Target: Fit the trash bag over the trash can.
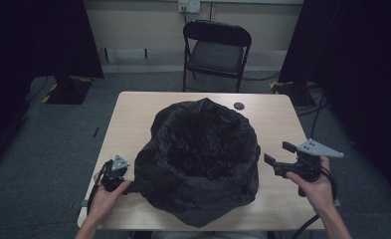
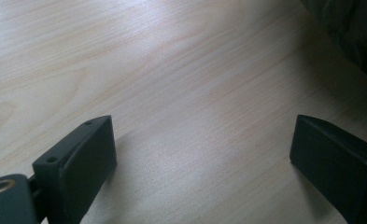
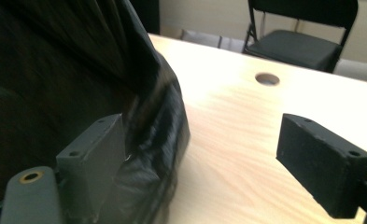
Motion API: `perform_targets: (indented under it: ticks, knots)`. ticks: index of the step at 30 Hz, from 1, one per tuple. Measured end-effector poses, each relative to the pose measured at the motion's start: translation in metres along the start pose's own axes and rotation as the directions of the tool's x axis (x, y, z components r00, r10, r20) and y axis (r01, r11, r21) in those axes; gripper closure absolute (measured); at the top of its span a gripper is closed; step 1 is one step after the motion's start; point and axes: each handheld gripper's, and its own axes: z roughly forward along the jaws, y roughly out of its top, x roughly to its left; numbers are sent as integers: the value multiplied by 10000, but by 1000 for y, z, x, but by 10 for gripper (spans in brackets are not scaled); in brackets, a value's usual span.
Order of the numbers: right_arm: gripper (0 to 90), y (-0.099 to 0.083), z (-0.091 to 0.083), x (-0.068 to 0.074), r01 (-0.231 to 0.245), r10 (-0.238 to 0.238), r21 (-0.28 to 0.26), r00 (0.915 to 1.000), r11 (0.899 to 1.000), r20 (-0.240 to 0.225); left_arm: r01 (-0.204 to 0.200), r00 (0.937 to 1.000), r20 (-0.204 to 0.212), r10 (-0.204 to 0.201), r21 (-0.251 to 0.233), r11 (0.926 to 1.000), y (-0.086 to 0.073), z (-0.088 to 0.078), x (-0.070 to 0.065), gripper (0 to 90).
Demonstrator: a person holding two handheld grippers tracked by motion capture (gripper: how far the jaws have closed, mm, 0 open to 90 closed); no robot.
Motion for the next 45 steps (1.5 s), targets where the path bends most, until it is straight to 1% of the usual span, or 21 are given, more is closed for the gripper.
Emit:
perform_targets:
  ticks: [4, 7, 14, 16, 21, 23, 25, 28, 30, 32, 35, 37, 38, 40, 43, 45]
  knots:
    - [151, -14, 9, 1, -89, 84, 243, 9998, 9997, 199, 25, 10000, -29, -25, 11, 10000, 0, 0, 0, 64]
    - [151, -23, 14, 0, -340, 331, 338, 9991, 9988, 261, 24, 10000, -36, -24, 16, 10000, 0, 0, -1, 64]
    - [151, -39, 23, -8, -737, 700, 598, 9956, 9955, 622, 42, 10000, -39, -42, 13, 10000, 0, 0, -1, 63]
    - [151, -44, 25, -10, -740, 688, 704, 9949, 9948, 732, 40, 10000, -41, -40, 0, 10000, 0, 0, -1, 63]
    - [150, -56, 32, -20, -929, 812, 1043, 9905, 9902, 1112, 23, 10000, -47, -23, 16, 10000, 0, 0, -1, 63]
    - [150, -61, 35, -23, -974, 818, 1210, 9884, 9879, 1277, 66, 10000, -63, -66, -8, 10000, 0, 0, -1, 63]
    - [150, -65, 38, -26, -983, 789, 1367, 9870, 9857, 1403, 24, 10000, -71, -24, 14, 10000, 0, 0, -1, 63]
    - [150, -70, 40, -30, -1005, 722, 1602, 9822, 9820, 1737, 25, 10000, -71, -25, 13, 10000, 0, 0, -1, 63]
    - [150, -72, 41, -33, -1109, 785, 1667, 9788, 9797, 1893, 27, 10000, -70, -27, 11, 10000, 0, 0, -1, 63]
    - [150, -75, 41, -36, -1252, 892, 1760, 9758, 9764, 1996, 22, 10000, -70, -22, 15, 10000, 0, 0, -1, 63]
    - [153, -80, 43, -41, -1557, 1156, 2070, 9742, 9659, 1937, 26, 10000, -69, -26, 12, 10000, 0, 0, -1, 63]
    - [156, -84, 44, -43, -1551, 1067, 2195, 9702, 9632, 2175, 47, 10000, -71, -47, -3, 10000, 0, 0, -1, 63]
    - [154, -85, 44, -45, -1619, 1106, 2257, 9683, 9606, 2239, 46, 10000, -71, -46, -3, 10000, 0, 0, -1, 63]
    - [144, -89, 46, -48, -1769, 1169, 2424, 9630, 9539, 2427, 44, 10000, -70, -44, -2, 10000, 0, 0, -1, 63]
    - [144, -94, 48, -53, -2073, 1313, 2694, 9525, 9405, 2748, 47, 10000, -71, -47, -3, 10000, 0, 0, -1, 63]
    - [144, -97, 48, -55, -2180, 1313, 2766, 9448, 9359, 3003, 90, 9999, -99, -90, 4, 10000, 0, 0, -1, 63]
